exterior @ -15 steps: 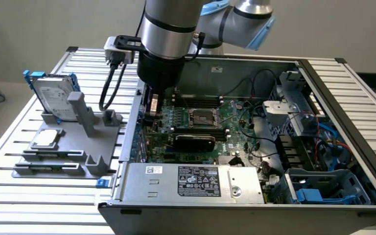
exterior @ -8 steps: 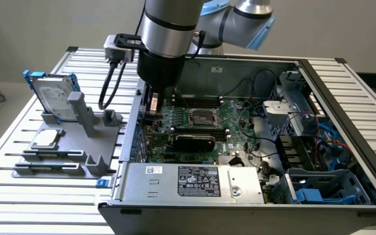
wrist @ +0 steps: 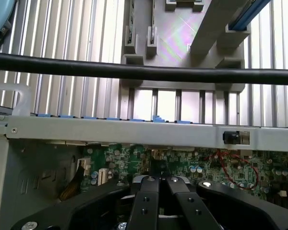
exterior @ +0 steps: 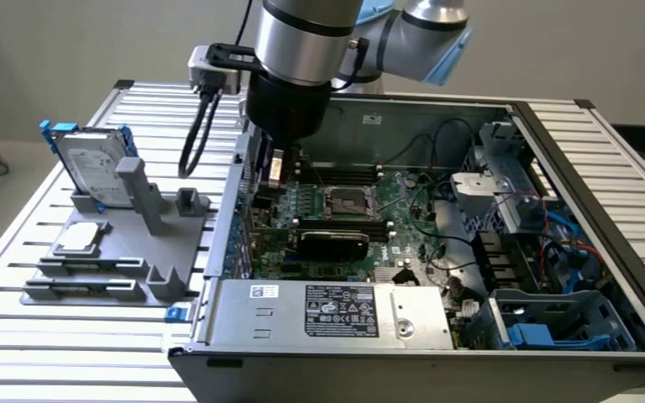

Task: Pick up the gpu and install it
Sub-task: 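Press down on the gpu until it lock into place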

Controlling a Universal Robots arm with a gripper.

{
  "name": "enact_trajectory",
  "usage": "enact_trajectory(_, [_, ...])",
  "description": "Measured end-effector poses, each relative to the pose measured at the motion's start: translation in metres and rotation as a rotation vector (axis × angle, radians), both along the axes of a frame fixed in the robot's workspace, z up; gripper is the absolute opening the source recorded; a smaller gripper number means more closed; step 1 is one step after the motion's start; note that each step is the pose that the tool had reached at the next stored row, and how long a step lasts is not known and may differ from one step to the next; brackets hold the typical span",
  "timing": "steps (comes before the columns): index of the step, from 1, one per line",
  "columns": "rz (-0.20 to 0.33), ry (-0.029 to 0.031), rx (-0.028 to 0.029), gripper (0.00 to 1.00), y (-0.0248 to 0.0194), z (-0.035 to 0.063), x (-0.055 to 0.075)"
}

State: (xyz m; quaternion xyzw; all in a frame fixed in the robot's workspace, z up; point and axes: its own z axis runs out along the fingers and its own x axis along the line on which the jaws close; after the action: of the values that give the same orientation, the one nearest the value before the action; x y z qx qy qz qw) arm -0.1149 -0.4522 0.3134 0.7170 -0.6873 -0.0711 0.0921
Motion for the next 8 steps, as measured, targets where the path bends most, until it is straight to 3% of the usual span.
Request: enact_trajectory(8, [0.0,-0.0111,0.0001,0.11,-0.0013,0.0,0.021])
